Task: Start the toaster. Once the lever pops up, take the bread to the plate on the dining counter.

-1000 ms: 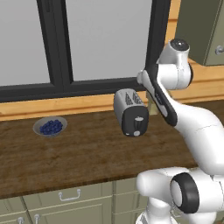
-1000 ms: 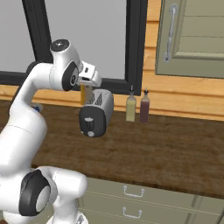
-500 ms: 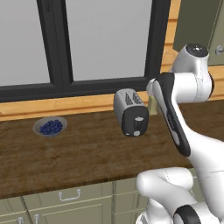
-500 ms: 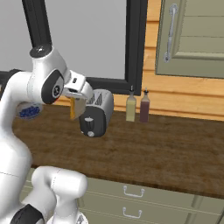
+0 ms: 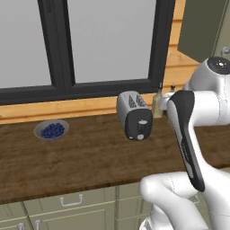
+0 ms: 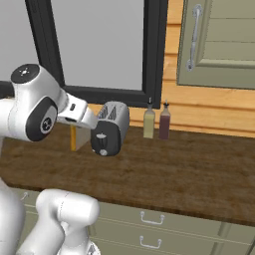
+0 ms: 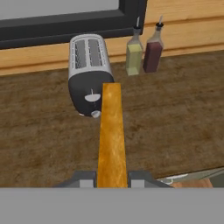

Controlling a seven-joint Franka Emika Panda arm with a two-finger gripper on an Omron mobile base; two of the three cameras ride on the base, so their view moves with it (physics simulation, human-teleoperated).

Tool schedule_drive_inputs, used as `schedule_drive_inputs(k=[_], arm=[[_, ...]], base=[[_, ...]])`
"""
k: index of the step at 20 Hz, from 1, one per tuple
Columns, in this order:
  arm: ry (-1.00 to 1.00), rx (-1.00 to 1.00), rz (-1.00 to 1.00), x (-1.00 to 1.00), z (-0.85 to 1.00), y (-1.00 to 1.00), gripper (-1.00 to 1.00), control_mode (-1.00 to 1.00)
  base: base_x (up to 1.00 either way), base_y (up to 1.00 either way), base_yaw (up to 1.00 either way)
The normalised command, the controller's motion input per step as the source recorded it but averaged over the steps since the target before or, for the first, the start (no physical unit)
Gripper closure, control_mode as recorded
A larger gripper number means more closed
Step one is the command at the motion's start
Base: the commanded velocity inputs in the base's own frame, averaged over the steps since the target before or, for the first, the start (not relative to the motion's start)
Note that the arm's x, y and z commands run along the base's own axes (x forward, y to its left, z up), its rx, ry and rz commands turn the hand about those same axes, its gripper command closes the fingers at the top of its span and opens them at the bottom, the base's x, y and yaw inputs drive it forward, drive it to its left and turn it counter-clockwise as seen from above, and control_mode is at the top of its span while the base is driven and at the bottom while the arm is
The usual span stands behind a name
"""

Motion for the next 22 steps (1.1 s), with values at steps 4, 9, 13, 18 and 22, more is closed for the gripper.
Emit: schedule_drive_inputs(k=[4,9,13,18,22], arm=[[0.0,0.0,0.0,-0.17,0.0,0.0,1.0,-1.0],[0.0,-0.02,0.0,-0.17,0.0,0.0,1.0,-1.0],[0.0,-0.01,0.0,-0.24,0.0,0.0,1.0,-1.0],[0.0,-0.01,0.0,-0.2,0.0,0.0,1.0,-1.0],[0.0,0.0,0.0,0.0,0.0,0.0,1.0,1.0]], base=[[0.0,0.0,0.0],[0.0,0.0,0.0],[0.0,0.0,0.0],[0.0,0.0,0.0],[-0.27,0.01,0.02]])
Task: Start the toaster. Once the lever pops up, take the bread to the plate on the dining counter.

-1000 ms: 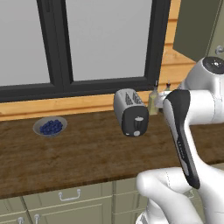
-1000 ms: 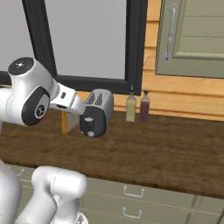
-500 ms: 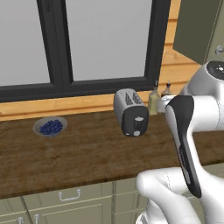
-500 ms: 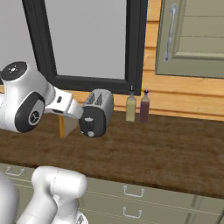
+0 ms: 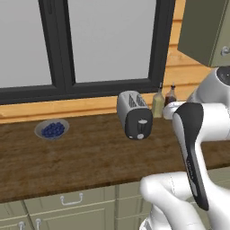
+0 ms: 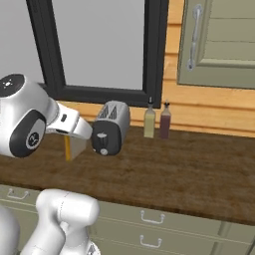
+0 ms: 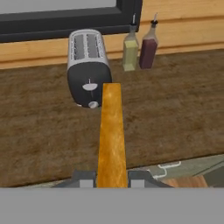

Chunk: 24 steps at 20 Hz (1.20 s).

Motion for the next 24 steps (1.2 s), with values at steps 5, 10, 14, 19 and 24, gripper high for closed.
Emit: schedule_drive_inputs(k=[5,10,14,19,24], arm=[[0.0,0.0,0.0,0.0,0.0,0.0,1.0,1.0],[0.0,0.0,0.0,0.0,0.0,0.0,1.0,1.0],[0.0,0.0,0.0,0.0,0.0,0.0,1.0,1.0],[0.0,0.0,0.0,0.0,0.0,0.0,1.0,1.0],[0.0,0.0,0.0,0.0,0.0,0.0,1.0,1.0]], base=[[-0.66,0.28,0.32],[-0.65,0.52,0.73],[-0.45,0.45,0.96],[-0.3,0.29,1.0],[-0.17,0.28,0.99]])
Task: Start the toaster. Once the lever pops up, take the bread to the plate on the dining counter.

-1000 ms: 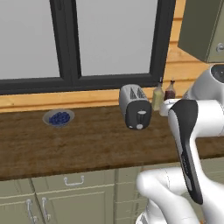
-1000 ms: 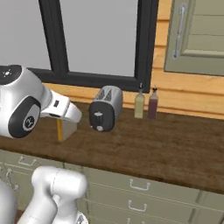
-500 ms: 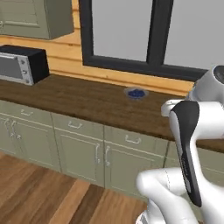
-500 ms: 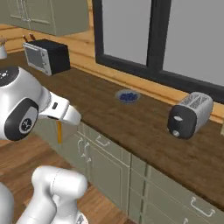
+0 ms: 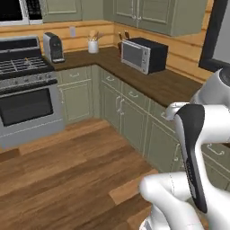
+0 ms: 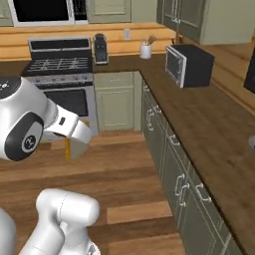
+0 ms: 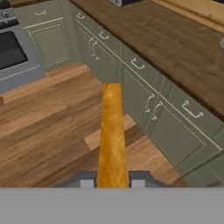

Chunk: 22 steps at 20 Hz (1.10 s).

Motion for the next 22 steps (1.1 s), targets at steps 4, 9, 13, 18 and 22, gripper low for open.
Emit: schedule_drive_inputs(k=[4,9,13,18,22], arm=[[0.0,0.0,0.0,0.0,0.0,0.0,1.0,1.0],[0.0,0.0,0.0,0.0,0.0,0.0,1.0,1.0],[0.0,0.0,0.0,0.0,0.0,0.0,1.0,1.0],[0.0,0.0,0.0,0.0,0.0,0.0,1.0,1.0],[0.0,0.0,0.0,0.0,0.0,0.0,1.0,1.0]], base=[[-0.01,0.21,0.95],[0.0,0.11,0.96],[0.0,0.05,0.97],[0.0,0.04,0.97],[0.0,0.22,0.86]])
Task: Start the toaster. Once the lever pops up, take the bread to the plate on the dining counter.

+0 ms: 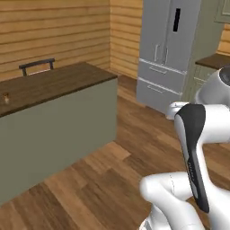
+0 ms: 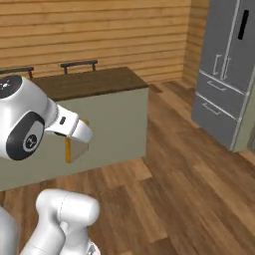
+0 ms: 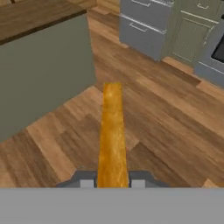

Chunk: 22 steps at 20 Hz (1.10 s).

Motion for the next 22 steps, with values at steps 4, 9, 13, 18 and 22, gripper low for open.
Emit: schedule_drive_inputs(k=[4,9,13,18,22], arm=[[0.0,0.0,0.0,0.0,0.0,0.0,1.0,1.0],[0.0,0.0,0.0,0.0,0.0,0.0,1.0,1.0],[0.0,0.0,0.0,0.0,0.0,0.0,1.0,1.0],[0.0,0.0,0.0,0.0,0.0,0.0,1.0,1.0],[0.0,0.0,0.0,0.0,0.0,0.0,1.0,1.0]], base=[[0.4,0.49,0.66],[0.75,0.69,0.49],[0.9,0.76,0.31],[0.91,0.6,0.26],[0.83,0.19,0.28]])
